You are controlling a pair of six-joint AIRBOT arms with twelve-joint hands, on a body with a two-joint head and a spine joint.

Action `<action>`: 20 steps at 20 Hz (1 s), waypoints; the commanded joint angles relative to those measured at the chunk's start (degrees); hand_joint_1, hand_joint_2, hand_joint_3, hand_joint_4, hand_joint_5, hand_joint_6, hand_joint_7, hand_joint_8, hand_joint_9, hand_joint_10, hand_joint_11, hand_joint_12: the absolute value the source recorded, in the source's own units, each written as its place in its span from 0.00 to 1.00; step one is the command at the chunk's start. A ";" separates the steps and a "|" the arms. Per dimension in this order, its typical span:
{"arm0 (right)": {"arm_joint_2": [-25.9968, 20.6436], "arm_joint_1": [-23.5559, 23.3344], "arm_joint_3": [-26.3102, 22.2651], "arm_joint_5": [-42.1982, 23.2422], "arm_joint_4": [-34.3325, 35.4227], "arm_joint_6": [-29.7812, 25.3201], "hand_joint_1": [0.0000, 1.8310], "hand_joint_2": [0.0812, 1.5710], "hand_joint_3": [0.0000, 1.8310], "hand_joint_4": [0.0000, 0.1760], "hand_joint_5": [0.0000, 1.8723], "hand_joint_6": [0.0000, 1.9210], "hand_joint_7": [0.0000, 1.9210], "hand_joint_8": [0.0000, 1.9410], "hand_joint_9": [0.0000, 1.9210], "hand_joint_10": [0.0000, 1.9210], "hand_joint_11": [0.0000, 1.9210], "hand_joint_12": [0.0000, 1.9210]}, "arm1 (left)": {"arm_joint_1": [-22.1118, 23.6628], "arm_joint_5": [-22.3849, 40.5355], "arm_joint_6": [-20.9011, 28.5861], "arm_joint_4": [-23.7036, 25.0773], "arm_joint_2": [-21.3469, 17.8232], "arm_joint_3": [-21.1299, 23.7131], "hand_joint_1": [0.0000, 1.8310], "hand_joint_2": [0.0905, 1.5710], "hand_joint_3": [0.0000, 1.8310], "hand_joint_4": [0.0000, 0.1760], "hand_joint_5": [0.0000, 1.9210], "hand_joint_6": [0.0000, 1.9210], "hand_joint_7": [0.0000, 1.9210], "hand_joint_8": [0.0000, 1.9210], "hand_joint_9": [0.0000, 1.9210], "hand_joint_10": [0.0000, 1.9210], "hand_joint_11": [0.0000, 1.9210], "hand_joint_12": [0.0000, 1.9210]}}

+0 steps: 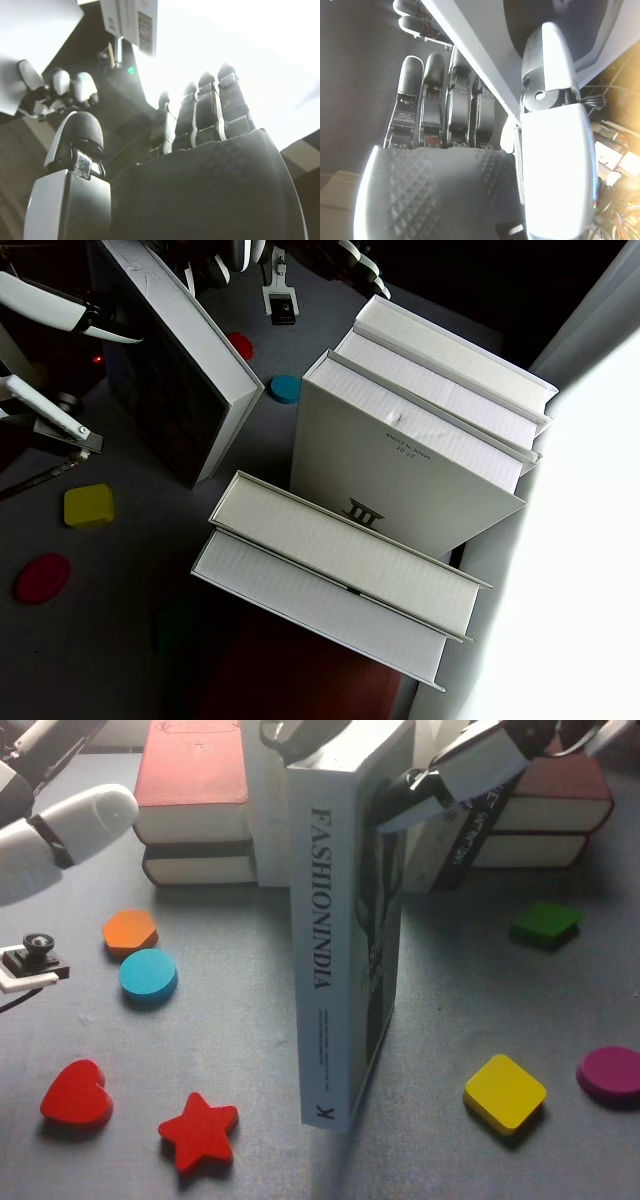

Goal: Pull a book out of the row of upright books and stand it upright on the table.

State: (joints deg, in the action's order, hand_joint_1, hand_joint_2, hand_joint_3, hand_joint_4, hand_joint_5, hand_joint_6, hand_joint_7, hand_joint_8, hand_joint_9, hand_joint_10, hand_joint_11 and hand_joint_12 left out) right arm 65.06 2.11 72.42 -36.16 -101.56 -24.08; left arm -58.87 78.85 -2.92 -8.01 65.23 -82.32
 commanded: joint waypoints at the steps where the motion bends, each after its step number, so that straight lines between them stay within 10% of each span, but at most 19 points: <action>1: 0.37 0.65 0.28 1.22 -2.42 1.22 0.62 0.76 0.00 0.00 0.42 0.67 0.34 0.38 0.20 0.44 0.00 0.88 | 0.26 6.79 0.39 -1.44 0.07 -0.25 0.06 0.82 0.00 0.20 0.03 0.00 0.00 0.00 0.00 0.00 0.00 0.00; 3: 1.22 1.00 0.65 1.20 -2.50 1.17 0.66 0.66 0.00 0.00 0.36 0.29 0.32 0.25 0.14 0.51 0.00 0.88 | 0.26 6.95 0.40 -1.48 0.06 -0.25 0.16 0.85 0.00 0.18 0.03 0.00 0.00 0.00 0.00 0.00 0.00 0.00; 6: 0.83 1.68 0.65 0.63 -1.31 1.16 0.66 0.69 0.00 0.00 0.26 0.46 0.28 0.37 0.15 0.61 0.00 0.91 | 0.25 7.14 0.41 -1.56 0.01 -0.22 0.17 0.83 0.00 0.21 0.04 0.00 0.00 0.00 0.00 0.00 0.02 0.02; 7: 0.49 1.71 0.65 0.40 -0.88 1.08 0.61 0.76 0.00 0.00 0.37 0.65 0.29 0.43 0.16 0.64 0.00 0.95 | 0.24 7.24 0.41 -1.68 0.01 -0.20 0.17 0.84 0.00 0.33 0.04 0.00 0.00 0.00 0.00 0.00 0.01 0.01; 9: -0.06 1.94 0.66 -0.15 0.13 1.08 0.64 0.68 0.00 0.00 0.30 0.45 0.29 0.40 0.14 0.63 0.00 0.95 | 0.20 7.48 0.41 -1.91 0.01 -0.14 0.22 0.84 0.00 0.42 0.05 0.01 0.00 0.00 0.00 0.00 0.00 0.00; 12: -0.93 2.43 0.38 -1.07 0.81 0.82 0.59 0.78 0.00 0.00 0.38 0.72 0.20 0.37 0.04 0.62 0.00 0.97 | 0.15 7.67 0.41 -2.02 -0.02 -0.10 0.17 0.84 0.00 0.53 0.05 0.00 0.00 0.00 0.00 0.00 0.00 0.00; 13: -1.32 2.69 0.31 -1.61 1.59 0.82 0.59 0.79 0.00 0.00 0.37 0.73 0.27 0.48 0.21 0.76 0.18 0.99 | 0.15 7.71 0.41 -2.04 -0.02 -0.08 0.14 0.83 0.00 0.57 0.05 0.00 0.00 0.00 0.00 0.00 0.00 0.00; 15: -2.38 3.37 0.14 -3.03 3.50 0.82 0.64 0.79 0.00 0.00 0.32 0.76 0.43 0.69 0.31 0.72 0.23 0.97 | 0.11 7.80 0.41 -2.10 -0.05 -0.05 0.13 0.83 0.00 0.58 0.05 0.00 0.00 0.00 0.00 0.00 0.00 0.00; 20: -6.72 5.22 -1.93 -5.14 7.45 0.82 0.65 0.69 0.00 0.00 0.24 0.39 0.26 0.43 0.20 0.67 0.14 0.93 | -0.38 8.19 0.41 -2.59 -0.26 0.20 0.11 0.82 0.00 0.55 0.04 0.00 0.00 0.00 0.00 0.00 0.00 0.00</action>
State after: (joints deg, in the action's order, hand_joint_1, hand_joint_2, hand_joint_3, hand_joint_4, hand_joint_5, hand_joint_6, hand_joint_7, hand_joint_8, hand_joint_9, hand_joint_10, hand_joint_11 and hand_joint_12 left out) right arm 58.11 7.14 70.43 -42.35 -94.19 -24.21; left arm -59.57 79.70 -2.98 -9.06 65.21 -82.13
